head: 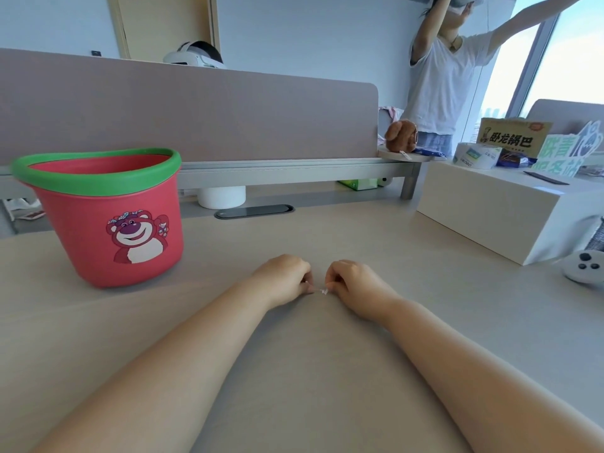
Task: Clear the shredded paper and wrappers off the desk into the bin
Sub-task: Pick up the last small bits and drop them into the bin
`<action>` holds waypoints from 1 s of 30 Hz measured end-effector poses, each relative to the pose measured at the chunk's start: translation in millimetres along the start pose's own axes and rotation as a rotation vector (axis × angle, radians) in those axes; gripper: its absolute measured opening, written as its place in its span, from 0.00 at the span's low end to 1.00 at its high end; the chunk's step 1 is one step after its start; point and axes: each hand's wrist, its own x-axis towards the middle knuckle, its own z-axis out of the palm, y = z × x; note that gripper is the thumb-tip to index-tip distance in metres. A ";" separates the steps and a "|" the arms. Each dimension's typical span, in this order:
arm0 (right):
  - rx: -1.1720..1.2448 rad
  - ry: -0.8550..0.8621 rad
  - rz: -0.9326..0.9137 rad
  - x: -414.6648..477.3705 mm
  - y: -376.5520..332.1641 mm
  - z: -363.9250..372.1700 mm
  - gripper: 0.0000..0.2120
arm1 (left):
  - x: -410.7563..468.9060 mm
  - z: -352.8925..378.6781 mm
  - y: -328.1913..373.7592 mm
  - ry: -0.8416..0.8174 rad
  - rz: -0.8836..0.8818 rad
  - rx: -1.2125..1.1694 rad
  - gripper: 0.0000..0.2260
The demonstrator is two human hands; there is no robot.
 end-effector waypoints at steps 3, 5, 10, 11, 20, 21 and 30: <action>-0.023 -0.020 -0.032 0.2 0.7 0.9 0.09 | -2.9 -2.9 -4.6 -0.016 -0.014 0.001 0.07; -0.066 -0.050 -0.064 1.4 1.5 0.3 0.10 | -3.7 -3.6 -5.8 -0.016 -0.003 -0.008 0.08; -0.172 -0.107 -0.114 3.5 -1.3 -0.9 0.07 | -5.8 -4.4 -6.2 -0.011 0.007 -0.045 0.09; -0.196 -0.115 -0.123 3.4 -2.6 -0.7 0.07 | -6.1 -5.4 -6.8 -0.014 -0.005 -0.051 0.09; -0.321 -0.250 -0.035 7.5 -11.7 4.7 0.10 | -9.0 -10.9 -12.4 -0.069 -0.060 -0.018 0.09; -0.264 -0.240 -0.017 6.8 -9.3 5.4 0.08 | -9.1 -10.4 -13.1 -0.069 -0.055 -0.021 0.08; -0.024 -0.082 0.065 3.8 8.6 -1.5 0.08 | -11.8 -7.2 -6.6 -0.002 0.030 -0.094 0.04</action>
